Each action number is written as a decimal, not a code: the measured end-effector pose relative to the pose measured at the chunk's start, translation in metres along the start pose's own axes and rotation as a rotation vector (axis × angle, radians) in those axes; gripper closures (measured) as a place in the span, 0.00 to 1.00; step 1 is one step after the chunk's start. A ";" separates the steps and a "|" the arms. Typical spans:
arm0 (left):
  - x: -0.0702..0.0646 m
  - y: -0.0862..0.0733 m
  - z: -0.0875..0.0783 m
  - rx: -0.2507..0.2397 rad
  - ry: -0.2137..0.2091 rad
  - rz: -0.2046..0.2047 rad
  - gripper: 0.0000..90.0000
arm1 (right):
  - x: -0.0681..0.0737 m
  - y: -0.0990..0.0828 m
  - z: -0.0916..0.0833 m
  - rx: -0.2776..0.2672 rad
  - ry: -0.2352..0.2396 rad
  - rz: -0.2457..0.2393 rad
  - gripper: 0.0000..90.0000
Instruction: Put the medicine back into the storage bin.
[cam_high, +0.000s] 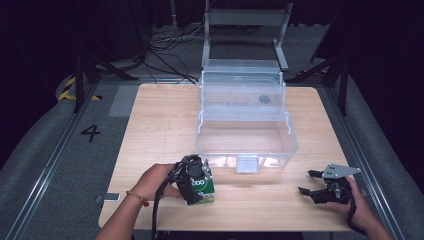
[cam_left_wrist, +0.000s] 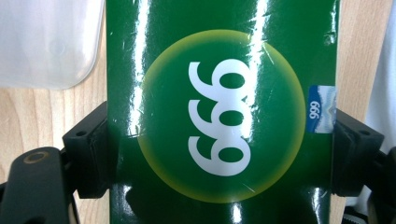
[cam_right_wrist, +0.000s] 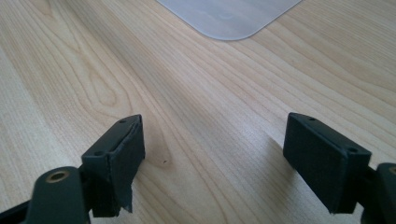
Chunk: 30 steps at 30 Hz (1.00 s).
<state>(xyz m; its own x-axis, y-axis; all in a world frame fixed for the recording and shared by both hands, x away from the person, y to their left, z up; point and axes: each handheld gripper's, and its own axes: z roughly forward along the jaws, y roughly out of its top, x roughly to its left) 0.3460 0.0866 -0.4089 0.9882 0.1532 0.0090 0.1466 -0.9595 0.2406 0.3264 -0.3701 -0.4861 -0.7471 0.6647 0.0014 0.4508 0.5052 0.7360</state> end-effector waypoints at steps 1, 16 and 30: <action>-0.001 0.001 -0.001 0.007 0.009 0.007 0.18 | 0.000 0.000 0.000 0.001 0.000 0.000 0.23; -0.006 0.012 -0.057 -0.020 0.061 0.041 0.18 | 0.001 -0.001 -0.001 -0.003 -0.004 0.005 0.24; 0.001 0.028 -0.111 -0.076 0.103 0.096 0.18 | 0.001 -0.002 -0.001 -0.007 -0.007 0.008 0.24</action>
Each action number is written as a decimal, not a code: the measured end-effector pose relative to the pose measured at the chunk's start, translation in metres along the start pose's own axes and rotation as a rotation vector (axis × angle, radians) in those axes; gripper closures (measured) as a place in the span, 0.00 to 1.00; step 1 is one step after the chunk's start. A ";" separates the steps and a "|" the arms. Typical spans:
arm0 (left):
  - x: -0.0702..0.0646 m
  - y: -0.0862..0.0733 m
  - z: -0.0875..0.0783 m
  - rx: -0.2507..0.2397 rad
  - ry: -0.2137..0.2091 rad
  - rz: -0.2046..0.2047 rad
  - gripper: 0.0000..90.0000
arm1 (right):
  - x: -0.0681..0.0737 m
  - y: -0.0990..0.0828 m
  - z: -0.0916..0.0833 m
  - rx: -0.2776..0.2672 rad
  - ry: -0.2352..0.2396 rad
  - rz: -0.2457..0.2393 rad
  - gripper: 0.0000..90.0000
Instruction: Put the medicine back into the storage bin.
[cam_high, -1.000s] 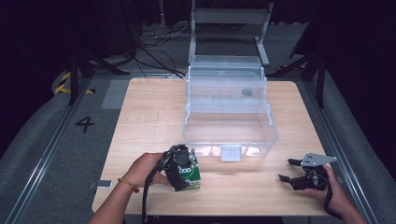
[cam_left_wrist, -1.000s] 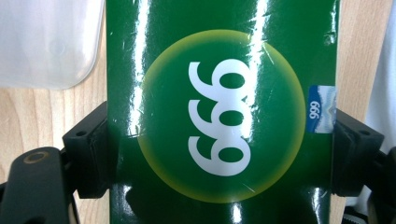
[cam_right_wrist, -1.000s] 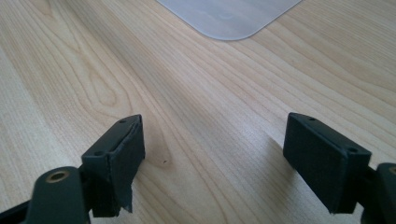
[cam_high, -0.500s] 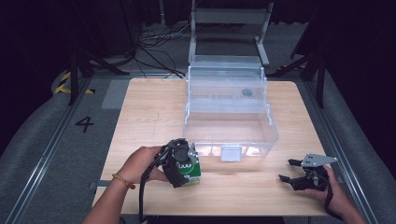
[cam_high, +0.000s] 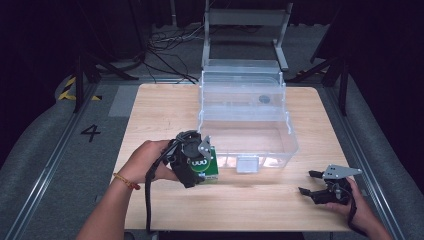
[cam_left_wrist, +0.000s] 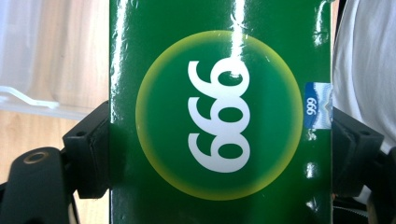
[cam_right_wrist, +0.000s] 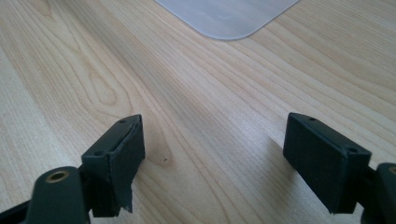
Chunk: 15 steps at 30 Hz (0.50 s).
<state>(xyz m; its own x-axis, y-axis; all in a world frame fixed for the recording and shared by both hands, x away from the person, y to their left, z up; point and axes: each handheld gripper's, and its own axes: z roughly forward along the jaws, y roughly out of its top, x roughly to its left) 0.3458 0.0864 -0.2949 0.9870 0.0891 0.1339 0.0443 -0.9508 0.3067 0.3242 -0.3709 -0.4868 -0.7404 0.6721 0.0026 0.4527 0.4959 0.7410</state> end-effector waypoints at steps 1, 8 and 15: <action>0.000 0.000 0.000 0.000 0.000 0.000 0.18 | 0.000 0.000 0.000 0.000 0.000 0.000 0.24; 0.013 0.015 -0.014 -0.001 0.006 0.012 0.18 | 0.000 0.000 0.000 0.001 -0.001 0.003 0.23; 0.033 0.026 -0.017 -0.013 0.011 0.008 0.18 | 0.000 0.000 0.000 0.001 -0.002 0.003 0.24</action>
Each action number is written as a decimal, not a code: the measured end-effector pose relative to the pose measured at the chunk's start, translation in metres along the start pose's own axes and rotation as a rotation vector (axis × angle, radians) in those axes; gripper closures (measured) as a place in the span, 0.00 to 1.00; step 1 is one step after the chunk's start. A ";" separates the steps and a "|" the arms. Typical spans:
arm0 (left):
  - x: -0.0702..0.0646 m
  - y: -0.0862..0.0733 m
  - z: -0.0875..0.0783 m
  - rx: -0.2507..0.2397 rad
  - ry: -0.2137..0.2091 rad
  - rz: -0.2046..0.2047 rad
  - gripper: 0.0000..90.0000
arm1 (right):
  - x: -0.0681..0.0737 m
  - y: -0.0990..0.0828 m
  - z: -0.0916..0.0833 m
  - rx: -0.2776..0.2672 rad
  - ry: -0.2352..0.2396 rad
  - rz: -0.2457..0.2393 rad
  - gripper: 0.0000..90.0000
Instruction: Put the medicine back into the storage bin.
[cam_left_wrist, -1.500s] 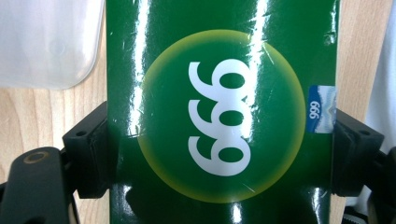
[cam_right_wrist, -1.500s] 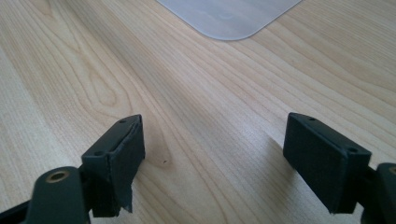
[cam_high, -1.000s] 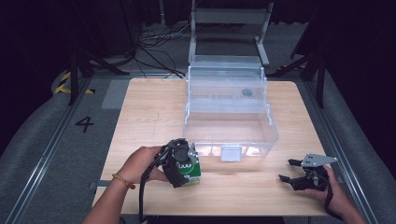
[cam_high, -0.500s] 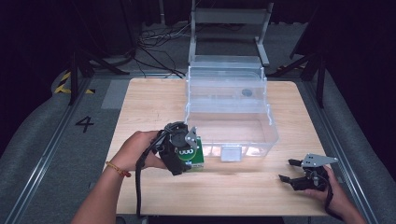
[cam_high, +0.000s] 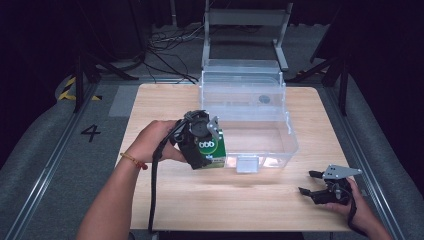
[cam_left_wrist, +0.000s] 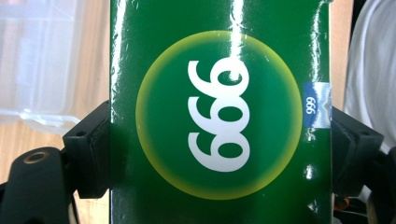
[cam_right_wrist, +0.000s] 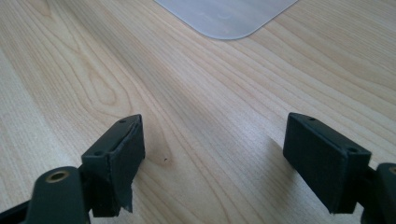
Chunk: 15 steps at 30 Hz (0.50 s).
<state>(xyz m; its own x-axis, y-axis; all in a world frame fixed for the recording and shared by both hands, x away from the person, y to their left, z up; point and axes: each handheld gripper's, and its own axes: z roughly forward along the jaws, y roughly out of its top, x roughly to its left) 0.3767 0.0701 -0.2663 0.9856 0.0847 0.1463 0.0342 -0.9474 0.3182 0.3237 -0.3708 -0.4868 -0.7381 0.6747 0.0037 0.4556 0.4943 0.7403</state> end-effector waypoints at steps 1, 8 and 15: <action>0.003 0.002 0.000 -0.005 0.006 0.008 0.18 | 0.000 0.000 0.000 0.000 0.000 0.000 0.24; 0.022 0.011 0.005 -0.019 -0.011 0.027 0.18 | 0.000 0.000 0.000 0.000 -0.001 0.001 0.24; 0.040 0.020 0.013 -0.033 -0.016 0.061 0.18 | 0.000 0.000 0.000 -0.002 -0.002 0.002 0.24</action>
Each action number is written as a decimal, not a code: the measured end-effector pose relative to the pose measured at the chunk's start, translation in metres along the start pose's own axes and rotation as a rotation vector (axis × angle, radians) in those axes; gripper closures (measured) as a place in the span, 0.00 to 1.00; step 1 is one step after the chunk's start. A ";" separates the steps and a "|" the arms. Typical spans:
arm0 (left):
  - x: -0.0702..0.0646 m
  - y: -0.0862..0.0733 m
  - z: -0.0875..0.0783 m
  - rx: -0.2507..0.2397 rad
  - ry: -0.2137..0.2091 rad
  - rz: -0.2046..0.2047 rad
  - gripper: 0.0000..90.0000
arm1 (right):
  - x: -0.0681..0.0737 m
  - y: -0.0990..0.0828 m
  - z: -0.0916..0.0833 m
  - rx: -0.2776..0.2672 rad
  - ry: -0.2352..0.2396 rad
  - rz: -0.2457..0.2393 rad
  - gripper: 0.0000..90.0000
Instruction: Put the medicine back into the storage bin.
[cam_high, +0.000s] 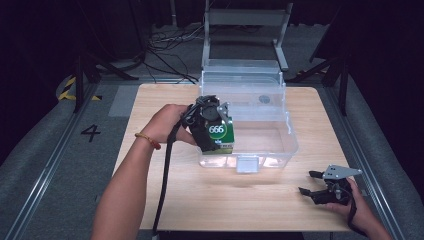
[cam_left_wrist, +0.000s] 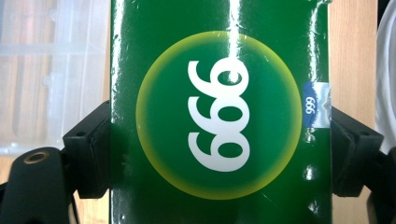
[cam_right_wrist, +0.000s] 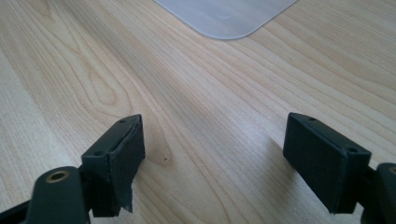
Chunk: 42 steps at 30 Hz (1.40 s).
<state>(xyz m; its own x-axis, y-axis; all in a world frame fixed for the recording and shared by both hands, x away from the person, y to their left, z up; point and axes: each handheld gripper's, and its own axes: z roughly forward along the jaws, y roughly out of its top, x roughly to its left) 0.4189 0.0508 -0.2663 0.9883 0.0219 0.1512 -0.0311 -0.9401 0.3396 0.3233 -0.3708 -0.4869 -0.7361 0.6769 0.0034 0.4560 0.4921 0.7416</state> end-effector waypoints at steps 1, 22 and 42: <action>0.003 0.000 0.003 -0.004 -0.015 -0.008 0.18 | 0.000 0.000 0.000 0.000 -0.001 0.000 0.24; 0.044 -0.013 0.054 0.024 -0.056 -0.012 0.18 | 0.001 -0.001 -0.001 0.000 -0.002 0.005 0.24; 0.053 -0.020 0.097 0.110 -0.097 -0.017 0.18 | 0.001 -0.001 -0.001 -0.001 -0.004 0.005 0.23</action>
<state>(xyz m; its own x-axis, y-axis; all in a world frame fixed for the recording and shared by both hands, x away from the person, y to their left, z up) 0.4863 0.0372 -0.3554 0.9985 0.0103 0.0537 -0.0027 -0.9716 0.2367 0.3216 -0.3715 -0.4870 -0.7318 0.6815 0.0041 0.4589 0.4883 0.7422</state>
